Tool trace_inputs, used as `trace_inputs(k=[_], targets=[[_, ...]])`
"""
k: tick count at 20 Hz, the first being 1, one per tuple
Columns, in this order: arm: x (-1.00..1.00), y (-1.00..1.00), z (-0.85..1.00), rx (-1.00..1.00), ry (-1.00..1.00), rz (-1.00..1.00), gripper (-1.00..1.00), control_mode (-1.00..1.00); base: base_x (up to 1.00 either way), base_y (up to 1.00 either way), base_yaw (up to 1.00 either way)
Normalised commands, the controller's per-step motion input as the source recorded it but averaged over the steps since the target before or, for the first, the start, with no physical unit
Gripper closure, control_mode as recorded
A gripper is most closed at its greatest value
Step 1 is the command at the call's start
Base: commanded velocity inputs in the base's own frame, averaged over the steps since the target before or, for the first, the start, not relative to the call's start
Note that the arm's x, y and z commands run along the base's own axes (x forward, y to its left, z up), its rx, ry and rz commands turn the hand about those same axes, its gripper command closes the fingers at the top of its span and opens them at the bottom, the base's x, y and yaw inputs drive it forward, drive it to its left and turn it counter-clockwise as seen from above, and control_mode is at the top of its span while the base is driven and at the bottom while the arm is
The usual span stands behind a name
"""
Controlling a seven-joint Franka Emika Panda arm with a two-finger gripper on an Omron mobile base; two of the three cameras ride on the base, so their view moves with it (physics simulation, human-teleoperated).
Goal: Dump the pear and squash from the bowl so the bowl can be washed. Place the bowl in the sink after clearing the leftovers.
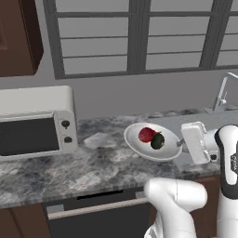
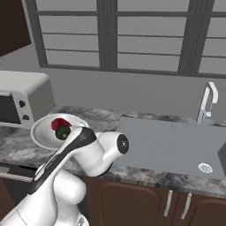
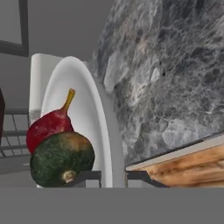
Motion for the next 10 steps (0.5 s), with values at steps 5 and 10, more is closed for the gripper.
trace_inputs(k=[5, 10], targets=[[0.0, 0.0, 0.0, 0.0, 0.0, 0.0, 1.0, 1.0, -0.12, -0.99, 0.0], [0.0, 0.0, 0.0, 0.0, 0.0, 0.0, 1.0, 1.0, -0.42, -1.0, -0.01]])
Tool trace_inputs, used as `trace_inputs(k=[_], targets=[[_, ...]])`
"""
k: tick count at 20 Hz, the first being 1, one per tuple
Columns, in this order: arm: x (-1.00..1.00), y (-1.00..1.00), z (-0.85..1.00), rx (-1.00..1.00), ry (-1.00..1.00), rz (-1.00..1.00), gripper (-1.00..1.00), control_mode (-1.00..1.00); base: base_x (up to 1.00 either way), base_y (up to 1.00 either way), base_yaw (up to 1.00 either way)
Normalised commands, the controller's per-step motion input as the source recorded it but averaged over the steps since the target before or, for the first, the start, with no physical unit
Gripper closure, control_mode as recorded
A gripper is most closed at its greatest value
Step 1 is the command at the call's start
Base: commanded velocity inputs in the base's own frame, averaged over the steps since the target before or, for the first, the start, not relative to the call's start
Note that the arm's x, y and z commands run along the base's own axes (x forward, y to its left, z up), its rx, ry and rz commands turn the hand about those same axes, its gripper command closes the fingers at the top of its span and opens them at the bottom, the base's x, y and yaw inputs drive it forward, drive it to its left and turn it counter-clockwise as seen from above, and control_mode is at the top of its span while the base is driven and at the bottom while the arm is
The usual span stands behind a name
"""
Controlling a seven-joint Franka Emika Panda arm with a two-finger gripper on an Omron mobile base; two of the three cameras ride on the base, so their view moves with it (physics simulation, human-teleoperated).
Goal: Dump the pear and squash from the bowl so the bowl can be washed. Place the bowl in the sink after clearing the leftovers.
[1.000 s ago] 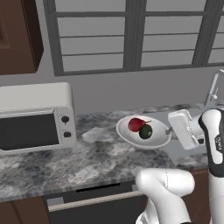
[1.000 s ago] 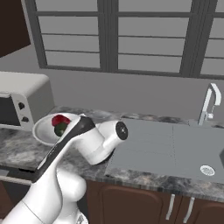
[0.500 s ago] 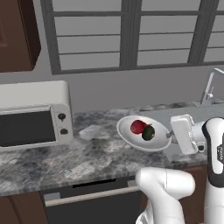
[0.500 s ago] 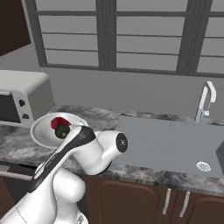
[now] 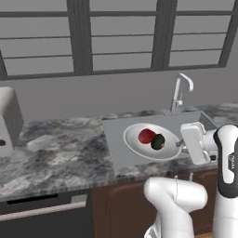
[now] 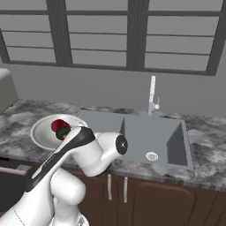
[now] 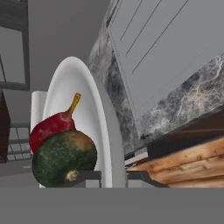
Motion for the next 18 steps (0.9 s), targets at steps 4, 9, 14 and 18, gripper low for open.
trace_inputs(k=[4, 9, 14, 18], targets=[[0.0, 0.0, 0.0, 0.0, 0.0, 0.0, 1.0, 1.0, -0.24, -1.0, -0.08], [0.0, 0.0, 0.0, 0.0, 0.0, 0.0, 1.0, 1.0, 0.16, -1.0, -0.17], [0.0, 0.0, 0.0, 0.0, 0.0, 0.0, 1.0, 1.0, 0.47, -0.62, -0.21], [0.0, 0.0, 0.0, 0.0, 0.0, 0.0, 1.0, 1.0, 0.74, 0.01, 0.0]])
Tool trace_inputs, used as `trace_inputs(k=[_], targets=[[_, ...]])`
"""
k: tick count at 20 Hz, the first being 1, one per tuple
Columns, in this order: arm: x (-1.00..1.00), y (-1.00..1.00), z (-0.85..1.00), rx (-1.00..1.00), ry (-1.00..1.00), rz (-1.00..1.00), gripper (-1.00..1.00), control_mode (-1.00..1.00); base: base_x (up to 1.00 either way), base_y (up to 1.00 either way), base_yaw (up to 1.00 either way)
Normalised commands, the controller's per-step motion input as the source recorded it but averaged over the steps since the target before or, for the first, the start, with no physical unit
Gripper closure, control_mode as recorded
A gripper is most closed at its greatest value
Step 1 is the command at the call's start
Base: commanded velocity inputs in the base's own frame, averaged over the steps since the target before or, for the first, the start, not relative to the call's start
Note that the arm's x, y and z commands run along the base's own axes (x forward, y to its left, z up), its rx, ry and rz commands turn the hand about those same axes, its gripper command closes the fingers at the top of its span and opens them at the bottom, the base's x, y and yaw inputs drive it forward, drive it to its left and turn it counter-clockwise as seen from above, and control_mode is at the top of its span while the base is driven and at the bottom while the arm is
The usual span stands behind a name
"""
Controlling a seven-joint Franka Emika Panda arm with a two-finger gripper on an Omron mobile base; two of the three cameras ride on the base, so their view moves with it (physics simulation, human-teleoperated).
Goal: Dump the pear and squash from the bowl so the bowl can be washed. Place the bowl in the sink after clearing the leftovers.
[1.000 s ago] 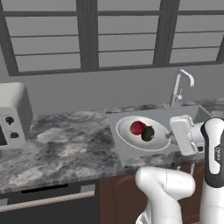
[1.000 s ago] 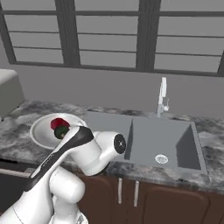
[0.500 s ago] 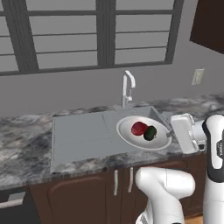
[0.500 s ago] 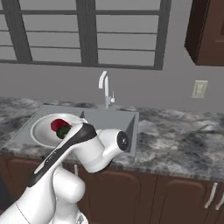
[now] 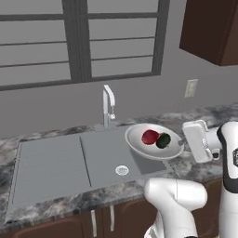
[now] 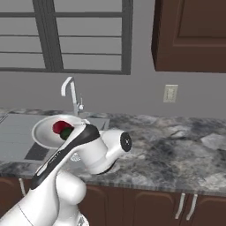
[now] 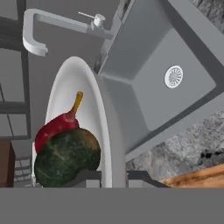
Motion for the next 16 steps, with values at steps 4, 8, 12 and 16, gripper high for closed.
trace_inputs(k=[4, 8, 12, 16], targets=[[0.27, 0.01, -0.13, -0.06, 0.0, 0.0, 1.0, -1.0, 0.34, 0.0, 0.0], [0.9, 0.11, -0.7, -0.2, 0.13, 0.0, 1.0, -1.0, 0.0, 0.0, 0.0], [0.94, 0.16, -0.61, -0.15, 0.12, 0.0, 1.0, -1.0, 0.0, 0.0, 0.0], [1.0, 0.51, -0.62, -0.24, 0.14, -0.04, 1.0, -1.0, 0.0, 0.0, 0.0]])
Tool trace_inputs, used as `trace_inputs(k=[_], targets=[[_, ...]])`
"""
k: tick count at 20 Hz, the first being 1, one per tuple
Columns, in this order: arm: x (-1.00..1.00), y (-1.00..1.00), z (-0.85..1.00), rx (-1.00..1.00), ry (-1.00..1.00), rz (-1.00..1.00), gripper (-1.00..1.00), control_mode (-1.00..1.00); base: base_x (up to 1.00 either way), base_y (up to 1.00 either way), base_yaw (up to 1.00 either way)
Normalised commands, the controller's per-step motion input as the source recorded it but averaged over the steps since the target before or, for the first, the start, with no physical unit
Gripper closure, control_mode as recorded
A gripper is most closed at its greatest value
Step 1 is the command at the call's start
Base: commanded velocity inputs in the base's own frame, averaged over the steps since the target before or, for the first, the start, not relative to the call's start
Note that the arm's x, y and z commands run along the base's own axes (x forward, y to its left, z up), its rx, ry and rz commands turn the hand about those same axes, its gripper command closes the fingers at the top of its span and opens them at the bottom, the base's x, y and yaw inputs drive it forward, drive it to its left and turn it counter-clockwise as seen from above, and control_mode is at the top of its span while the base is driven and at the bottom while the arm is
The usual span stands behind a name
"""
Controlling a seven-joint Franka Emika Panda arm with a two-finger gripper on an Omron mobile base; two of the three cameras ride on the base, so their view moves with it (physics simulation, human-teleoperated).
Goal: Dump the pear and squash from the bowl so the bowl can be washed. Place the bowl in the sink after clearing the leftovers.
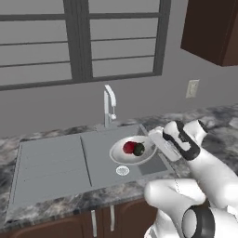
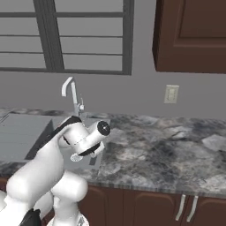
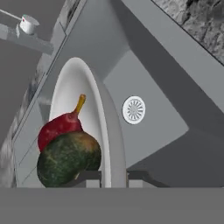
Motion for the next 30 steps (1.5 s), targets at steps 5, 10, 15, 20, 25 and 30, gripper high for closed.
trace_inputs(k=[5, 10, 15, 20, 25, 30], targets=[[0.89, 0.65, -0.62, -0.26, 0.13, -0.03, 1.0, -1.0, 0.0, 0.0, 0.0], [0.09, 0.51, -0.26, -0.21, 0.18, 0.04, 1.0, -1.0, 0.0, 0.0, 0.0], [0.0, 0.49, -0.18, -0.24, 0.07, 0.08, 1.0, -1.0, 0.0, 0.0, 0.0], [0.0, 0.36, -0.01, -0.23, 0.0, 0.03, 1.0, -1.0, 0.0, 0.0, 0.0], [0.01, 0.0, 0.0, -0.18, -0.09, 0.05, 1.0, -1.0, 0.0, 0.0, 0.0], [0.04, 0.12, 0.07, -0.09, 0.03, 0.06, 1.0, -1.0, 0.0, 0.0, 0.0]])
